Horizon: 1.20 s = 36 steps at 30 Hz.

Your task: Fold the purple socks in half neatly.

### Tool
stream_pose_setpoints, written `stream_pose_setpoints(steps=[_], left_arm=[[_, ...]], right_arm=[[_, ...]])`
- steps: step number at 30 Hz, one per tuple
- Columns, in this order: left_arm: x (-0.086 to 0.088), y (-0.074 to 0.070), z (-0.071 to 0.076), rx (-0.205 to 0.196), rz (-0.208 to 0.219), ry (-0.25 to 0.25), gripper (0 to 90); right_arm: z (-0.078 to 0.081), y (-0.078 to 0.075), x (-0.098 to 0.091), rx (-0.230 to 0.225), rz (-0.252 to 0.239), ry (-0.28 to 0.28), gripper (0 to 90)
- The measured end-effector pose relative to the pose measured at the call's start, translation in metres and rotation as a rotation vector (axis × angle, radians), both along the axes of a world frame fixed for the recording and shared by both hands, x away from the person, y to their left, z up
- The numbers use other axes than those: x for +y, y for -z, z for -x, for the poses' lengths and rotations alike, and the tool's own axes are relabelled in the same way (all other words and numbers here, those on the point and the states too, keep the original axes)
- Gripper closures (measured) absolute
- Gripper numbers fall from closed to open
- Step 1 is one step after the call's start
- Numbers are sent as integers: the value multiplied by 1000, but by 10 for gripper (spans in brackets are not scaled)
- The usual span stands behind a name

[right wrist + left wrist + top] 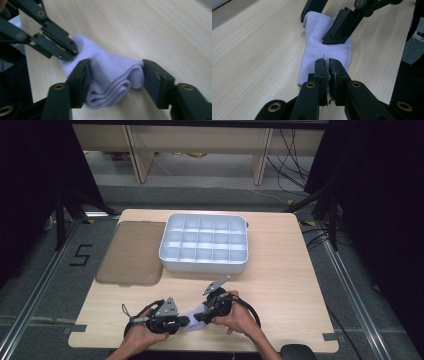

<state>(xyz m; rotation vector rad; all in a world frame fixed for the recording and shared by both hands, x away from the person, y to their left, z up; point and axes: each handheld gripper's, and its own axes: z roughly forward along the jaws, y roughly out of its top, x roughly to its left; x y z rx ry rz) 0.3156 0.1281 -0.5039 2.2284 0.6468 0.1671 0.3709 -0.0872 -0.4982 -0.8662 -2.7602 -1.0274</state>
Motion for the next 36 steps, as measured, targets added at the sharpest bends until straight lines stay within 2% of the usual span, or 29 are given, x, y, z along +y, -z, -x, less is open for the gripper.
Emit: stream_pose_setpoints(steps=[2, 6, 8, 9, 11, 12, 14, 15, 16, 17, 18, 20, 21, 23, 24, 25, 26, 28, 29, 30, 32, 33, 35, 36], left_arm=[[0, 0, 0, 1, 1, 1, 844], [2, 0, -1, -3, -14, 22, 843], [1, 1, 1, 12, 12, -6, 842], [1, 1, 1, 17, 8, -5, 840], [3, 0, 0, 7, -1, 1, 818], [4, 0, 1, 7, 0, -3, 796], [5, -2, 1, -3, -8, 11, 732], [8, -4, 3, -10, 4, 9, 706], [10, -5, 5, 2, 12, -7, 684], [14, -6, 6, -12, 12, -18, 651], [17, -7, 7, -9, 32, -27, 616], [21, -7, 7, -12, 23, -31, 607], [26, -8, 9, 2, 49, -50, 577], [29, -7, 10, 14, 53, -65, 520], [31, -7, 10, 24, 37, -76, 501], [32, -7, 9, 12, 28, -65, 480], [33, -6, 10, 27, 28, -86, 458], [34, -6, 9, 18, 24, -77, 433], [36, -5, 9, 30, 7, -83, 424], [37, -6, 8, 17, 0, -76, 419], [38, -6, 7, 25, -4, -80, 416], [38, -6, 7, 20, -2, -84, 415], [38, -7, 6, 8, -7, -87, 412], [38, -8, 6, 13, -12, -80, 407]], right_arm=[[1, 0, 0, 15, -8, -18, 492], [-1, 4, -2, 65, -44, 3, 554], [-2, 7, -5, 95, -76, 13, 589], [-2, 7, -5, 107, -85, 19, 604], [-1, 6, -5, 107, -89, 15, 624], [0, 5, -4, 95, -79, 24, 632], [1, 5, -4, 95, -88, 21, 646], [1, 4, -5, 87, -88, 25, 649], [2, 4, -5, 82, -85, 31, 651], [2, 3, -5, 78, -84, 32, 653], [3, 3, -5, 76, -83, 28, 654], [3, 2, -5, 72, -78, 36, 654], [4, 1, -4, 63, -74, 35, 655], [6, 0, -4, 56, -75, 31, 656], [6, 0, -4, 51, -74, 30, 656], [6, 0, -4, 52, -72, 36, 656], [7, 0, -4, 49, -71, 34, 656], [8, -2, -5, 39, -65, 38, 656], [9, -4, -5, 12, -54, 20, 656], [10, -5, -5, 5, -45, 23, 656], [13, -8, -5, -10, -32, 38, 657], [12, -8, -5, -22, -37, 17, 657], [14, -9, -5, -30, -36, 29, 657], [14, -9, -6, -34, -42, 15, 657]])
